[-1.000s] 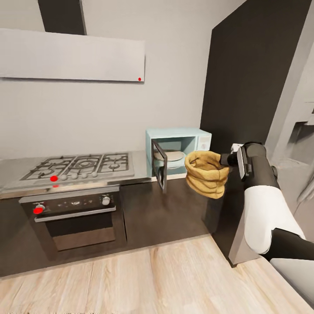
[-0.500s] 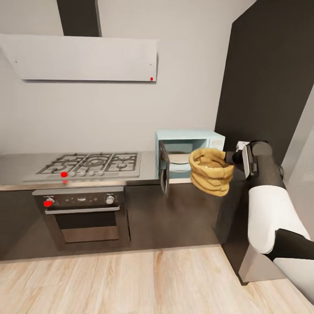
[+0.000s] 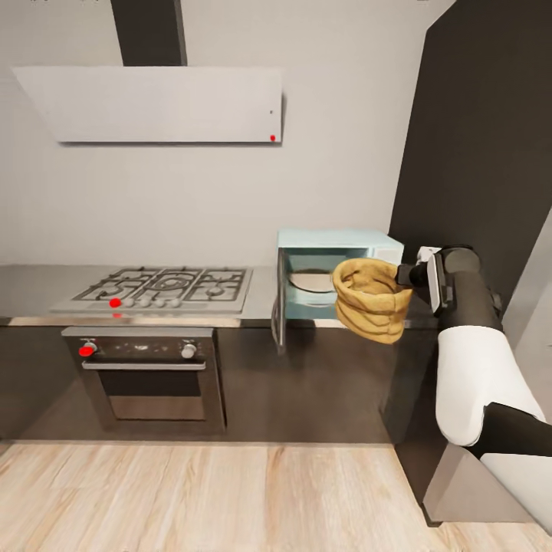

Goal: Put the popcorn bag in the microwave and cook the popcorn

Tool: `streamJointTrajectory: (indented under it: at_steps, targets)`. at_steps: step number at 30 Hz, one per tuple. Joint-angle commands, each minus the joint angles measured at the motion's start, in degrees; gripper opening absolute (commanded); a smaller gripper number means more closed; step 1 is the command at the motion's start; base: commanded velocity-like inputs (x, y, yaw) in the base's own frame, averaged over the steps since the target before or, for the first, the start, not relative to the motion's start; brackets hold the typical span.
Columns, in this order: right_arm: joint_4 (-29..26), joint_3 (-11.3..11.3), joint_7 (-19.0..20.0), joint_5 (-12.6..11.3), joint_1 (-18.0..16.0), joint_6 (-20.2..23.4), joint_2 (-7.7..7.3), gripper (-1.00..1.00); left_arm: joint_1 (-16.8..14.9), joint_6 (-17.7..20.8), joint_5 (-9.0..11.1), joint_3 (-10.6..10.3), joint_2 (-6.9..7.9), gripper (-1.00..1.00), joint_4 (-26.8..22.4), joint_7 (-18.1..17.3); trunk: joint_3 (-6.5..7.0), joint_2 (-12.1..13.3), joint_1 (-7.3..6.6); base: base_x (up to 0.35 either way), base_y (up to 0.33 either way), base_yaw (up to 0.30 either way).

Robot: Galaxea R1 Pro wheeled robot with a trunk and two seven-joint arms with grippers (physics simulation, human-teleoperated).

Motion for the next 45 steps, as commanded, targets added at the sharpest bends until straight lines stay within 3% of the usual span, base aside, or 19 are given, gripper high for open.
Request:
streamJointTrajectory:
  at_steps: [1, 8, 23, 26, 28, 45]
  targets:
    - [-0.05, -0.05, 0.63, 0.57, -0.03, 0.18, -0.01, -1.0, -0.01, -0.11, -0.18, 0.39, -0.02, 1.0, -0.09, 0.11, -0.06, -0.03, -0.02, -0.217, -0.239, 0.003]
    - [-0.05, 0.07, 0.69, 0.64, -0.03, 0.18, 0.07, -1.0, 0.0, -0.13, -0.07, 0.58, 0.03, 1.0, -0.08, 0.1, -0.06, -0.03, -0.02, -0.267, -0.091, 0.0]
    - [-1.49, 0.4, 0.96, -0.11, -0.03, 0.18, 1.32, -1.0, -0.01, -0.11, 0.29, 0.64, 0.16, 1.0, 0.02, 0.1, -0.06, -0.03, -0.02, -0.01, 0.0, 0.0]
    - [-1.12, 0.29, 0.62, -0.11, -0.03, 0.18, 4.4, -1.0, -0.01, -0.1, 0.29, 0.64, 0.16, 1.0, 0.02, 0.1, -0.06, -0.03, -0.02, 0.0, 0.0, 0.0]
    - [-1.05, 0.28, 0.54, -0.16, -0.03, 0.18, 5.47, -1.0, -0.02, -0.07, 0.29, 0.65, 0.16, 1.0, 0.02, 0.1, -0.06, -0.03, -0.02, 0.0, 0.0, 0.0]
    - [3.45, -0.25, -0.19, -0.13, -0.03, 0.18, 7.35, -1.0, -0.03, -0.08, 0.29, 0.55, 0.16, 1.0, 0.02, 0.1, -0.06, -0.03, -0.02, 0.0, 0.0, 0.0]
